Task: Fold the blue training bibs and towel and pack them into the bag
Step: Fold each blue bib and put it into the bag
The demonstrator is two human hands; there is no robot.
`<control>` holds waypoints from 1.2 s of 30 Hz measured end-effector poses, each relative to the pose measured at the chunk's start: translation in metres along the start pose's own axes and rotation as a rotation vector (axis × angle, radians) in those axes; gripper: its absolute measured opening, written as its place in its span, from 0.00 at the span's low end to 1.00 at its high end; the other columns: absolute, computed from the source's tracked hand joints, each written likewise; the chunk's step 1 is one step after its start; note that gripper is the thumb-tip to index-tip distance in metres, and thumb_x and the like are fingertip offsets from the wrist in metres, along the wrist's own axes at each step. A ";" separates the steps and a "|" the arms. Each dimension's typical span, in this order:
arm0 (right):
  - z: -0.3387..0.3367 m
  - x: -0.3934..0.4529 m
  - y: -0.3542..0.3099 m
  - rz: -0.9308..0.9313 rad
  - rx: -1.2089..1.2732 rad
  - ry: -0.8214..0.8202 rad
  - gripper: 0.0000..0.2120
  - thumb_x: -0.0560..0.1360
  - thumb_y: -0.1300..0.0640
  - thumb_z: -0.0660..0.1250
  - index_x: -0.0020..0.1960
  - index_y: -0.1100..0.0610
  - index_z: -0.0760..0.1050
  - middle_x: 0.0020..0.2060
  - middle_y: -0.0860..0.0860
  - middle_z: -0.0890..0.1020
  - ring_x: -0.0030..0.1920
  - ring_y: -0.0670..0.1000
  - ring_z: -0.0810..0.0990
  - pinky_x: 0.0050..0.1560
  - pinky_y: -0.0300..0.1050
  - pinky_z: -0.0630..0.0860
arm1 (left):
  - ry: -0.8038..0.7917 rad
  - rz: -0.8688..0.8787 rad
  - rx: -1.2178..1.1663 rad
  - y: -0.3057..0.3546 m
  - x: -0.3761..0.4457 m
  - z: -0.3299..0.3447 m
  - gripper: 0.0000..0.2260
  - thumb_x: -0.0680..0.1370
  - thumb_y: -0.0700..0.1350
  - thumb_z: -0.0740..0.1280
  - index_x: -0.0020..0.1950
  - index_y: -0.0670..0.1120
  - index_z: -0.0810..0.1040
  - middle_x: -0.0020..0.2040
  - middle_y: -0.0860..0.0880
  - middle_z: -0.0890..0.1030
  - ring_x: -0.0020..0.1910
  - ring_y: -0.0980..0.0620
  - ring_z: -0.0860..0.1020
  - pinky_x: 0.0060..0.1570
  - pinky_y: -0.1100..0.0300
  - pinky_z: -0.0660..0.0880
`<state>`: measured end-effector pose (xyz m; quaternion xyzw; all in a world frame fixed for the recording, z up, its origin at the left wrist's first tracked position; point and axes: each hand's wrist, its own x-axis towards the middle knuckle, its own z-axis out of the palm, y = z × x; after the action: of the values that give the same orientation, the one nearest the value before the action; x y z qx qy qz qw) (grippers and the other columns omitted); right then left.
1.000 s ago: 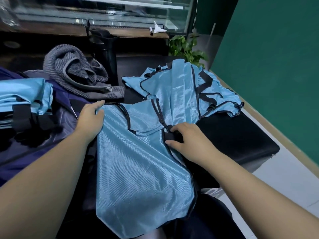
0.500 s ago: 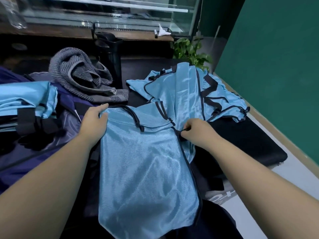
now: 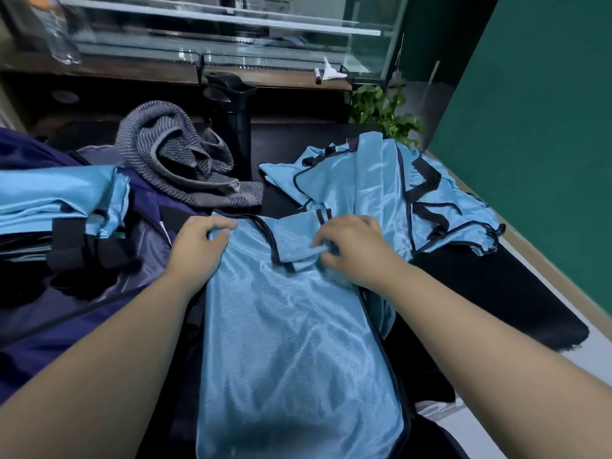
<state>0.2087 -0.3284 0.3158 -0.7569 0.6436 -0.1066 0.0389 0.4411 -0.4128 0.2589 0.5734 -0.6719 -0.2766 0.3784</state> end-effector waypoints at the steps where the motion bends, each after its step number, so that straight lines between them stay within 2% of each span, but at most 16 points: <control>1: 0.000 0.002 0.000 -0.021 0.023 0.092 0.08 0.76 0.56 0.64 0.54 0.51 0.77 0.49 0.45 0.77 0.57 0.49 0.71 0.64 0.45 0.57 | 0.002 -0.002 0.006 0.000 0.000 0.000 0.08 0.80 0.43 0.64 0.55 0.50 0.81 0.58 0.49 0.74 0.42 0.61 0.72 0.35 0.78 0.64; 3: -0.001 0.002 0.000 -0.089 0.021 0.168 0.06 0.76 0.58 0.64 0.52 0.53 0.77 0.44 0.45 0.76 0.51 0.49 0.71 0.57 0.44 0.59 | 0.001 -0.015 0.015 0.000 0.001 0.000 0.09 0.80 0.43 0.63 0.58 0.48 0.80 0.59 0.48 0.73 0.40 0.62 0.72 0.37 0.72 0.64; 6: 0.004 -0.001 -0.001 -0.179 0.036 0.004 0.03 0.74 0.56 0.68 0.48 0.51 0.78 0.42 0.45 0.77 0.46 0.46 0.69 0.53 0.45 0.64 | -0.005 -0.032 0.024 0.003 -0.001 -0.002 0.12 0.80 0.42 0.63 0.62 0.46 0.79 0.62 0.46 0.73 0.54 0.52 0.74 0.54 0.66 0.64; 8: 0.007 -0.002 -0.001 -0.195 0.087 -0.097 0.02 0.73 0.54 0.69 0.45 0.50 0.78 0.41 0.45 0.78 0.44 0.45 0.70 0.51 0.45 0.67 | -0.008 -0.042 0.036 0.004 -0.002 -0.003 0.13 0.80 0.42 0.63 0.64 0.46 0.78 0.63 0.47 0.73 0.61 0.50 0.72 0.59 0.64 0.63; 14: -0.003 0.003 -0.002 -0.197 0.192 -0.067 0.05 0.70 0.58 0.69 0.40 0.50 0.75 0.35 0.44 0.76 0.38 0.45 0.72 0.47 0.38 0.62 | -0.009 -0.041 0.009 0.003 -0.001 -0.002 0.13 0.80 0.41 0.63 0.64 0.47 0.78 0.62 0.47 0.73 0.54 0.56 0.70 0.58 0.65 0.63; 17: 0.000 0.002 -0.004 -0.208 0.115 -0.212 0.07 0.69 0.53 0.70 0.38 0.46 0.72 0.34 0.43 0.76 0.40 0.45 0.73 0.51 0.42 0.65 | -0.014 -0.047 0.010 0.002 -0.001 -0.003 0.13 0.80 0.42 0.63 0.64 0.47 0.77 0.62 0.48 0.73 0.54 0.56 0.70 0.57 0.65 0.63; 19: 0.001 0.003 -0.003 -0.153 0.140 -0.286 0.10 0.70 0.46 0.71 0.36 0.46 0.72 0.34 0.44 0.76 0.40 0.45 0.74 0.56 0.44 0.66 | -0.015 -0.049 0.018 0.004 -0.002 -0.004 0.13 0.80 0.42 0.62 0.65 0.48 0.77 0.63 0.48 0.73 0.54 0.57 0.70 0.56 0.65 0.63; 20: 0.001 0.006 -0.002 -0.108 0.229 -0.247 0.12 0.71 0.45 0.70 0.34 0.47 0.72 0.35 0.45 0.76 0.40 0.45 0.73 0.55 0.44 0.67 | -0.018 -0.051 0.023 0.004 -0.002 -0.004 0.14 0.80 0.43 0.62 0.65 0.48 0.77 0.63 0.48 0.73 0.54 0.56 0.70 0.56 0.65 0.63; 22: 0.000 0.016 0.002 0.034 0.423 -0.007 0.13 0.72 0.48 0.71 0.35 0.52 0.71 0.38 0.48 0.75 0.40 0.47 0.72 0.47 0.43 0.69 | -0.013 -0.051 0.016 0.005 -0.002 -0.003 0.14 0.80 0.43 0.63 0.66 0.50 0.76 0.62 0.46 0.74 0.54 0.52 0.73 0.55 0.62 0.66; 24: -0.001 0.032 0.007 0.236 0.474 0.118 0.13 0.73 0.52 0.72 0.44 0.57 0.70 0.41 0.49 0.71 0.41 0.49 0.70 0.42 0.44 0.68 | 0.005 -0.055 -0.029 0.005 -0.002 -0.002 0.15 0.80 0.42 0.64 0.65 0.53 0.74 0.55 0.41 0.76 0.46 0.48 0.77 0.46 0.57 0.73; 26: 0.001 0.044 0.015 0.390 0.544 -0.041 0.20 0.72 0.49 0.73 0.55 0.58 0.69 0.46 0.49 0.72 0.45 0.50 0.71 0.45 0.44 0.69 | 0.020 -0.090 -0.117 0.004 0.001 0.001 0.16 0.79 0.41 0.64 0.64 0.55 0.70 0.46 0.43 0.74 0.34 0.53 0.73 0.33 0.61 0.70; 28: -0.003 0.052 0.019 0.463 0.637 -0.228 0.25 0.70 0.48 0.74 0.61 0.57 0.69 0.51 0.47 0.73 0.52 0.51 0.74 0.47 0.43 0.71 | 0.033 -0.153 -0.160 -0.001 0.008 0.002 0.16 0.78 0.42 0.66 0.65 0.48 0.69 0.47 0.48 0.77 0.38 0.52 0.75 0.36 0.62 0.71; 30: -0.010 0.057 0.019 0.487 0.605 -0.373 0.31 0.70 0.47 0.74 0.68 0.57 0.68 0.57 0.48 0.72 0.59 0.53 0.73 0.52 0.43 0.68 | -0.012 -0.178 -0.112 -0.003 0.015 -0.001 0.10 0.77 0.44 0.67 0.57 0.43 0.74 0.43 0.47 0.80 0.40 0.47 0.78 0.41 0.57 0.73; 32: -0.016 0.062 0.020 0.514 0.495 -0.489 0.34 0.71 0.46 0.74 0.70 0.59 0.67 0.62 0.53 0.72 0.64 0.56 0.72 0.55 0.47 0.69 | -0.058 -0.207 -0.070 0.000 0.021 -0.006 0.07 0.76 0.44 0.69 0.39 0.44 0.77 0.31 0.50 0.77 0.33 0.50 0.75 0.37 0.60 0.71; 34: -0.019 0.067 0.023 0.526 0.419 -0.566 0.26 0.69 0.45 0.74 0.59 0.60 0.73 0.52 0.58 0.77 0.51 0.57 0.78 0.50 0.49 0.73 | -0.110 -0.264 -0.019 0.012 0.027 -0.011 0.21 0.75 0.43 0.71 0.24 0.48 0.68 0.21 0.55 0.68 0.23 0.57 0.68 0.28 0.65 0.65; 36: -0.018 0.069 0.025 0.528 0.377 -0.585 0.18 0.68 0.47 0.75 0.43 0.59 0.71 0.35 0.56 0.73 0.34 0.54 0.71 0.36 0.45 0.68 | -0.221 -0.290 0.109 0.027 0.033 -0.016 0.27 0.73 0.45 0.74 0.22 0.48 0.60 0.22 0.52 0.62 0.23 0.54 0.61 0.26 0.60 0.57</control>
<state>0.1914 -0.3990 0.3362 -0.5443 0.7462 0.0100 0.3830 0.4375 -0.4393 0.2965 0.6499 -0.6339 -0.3527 0.2268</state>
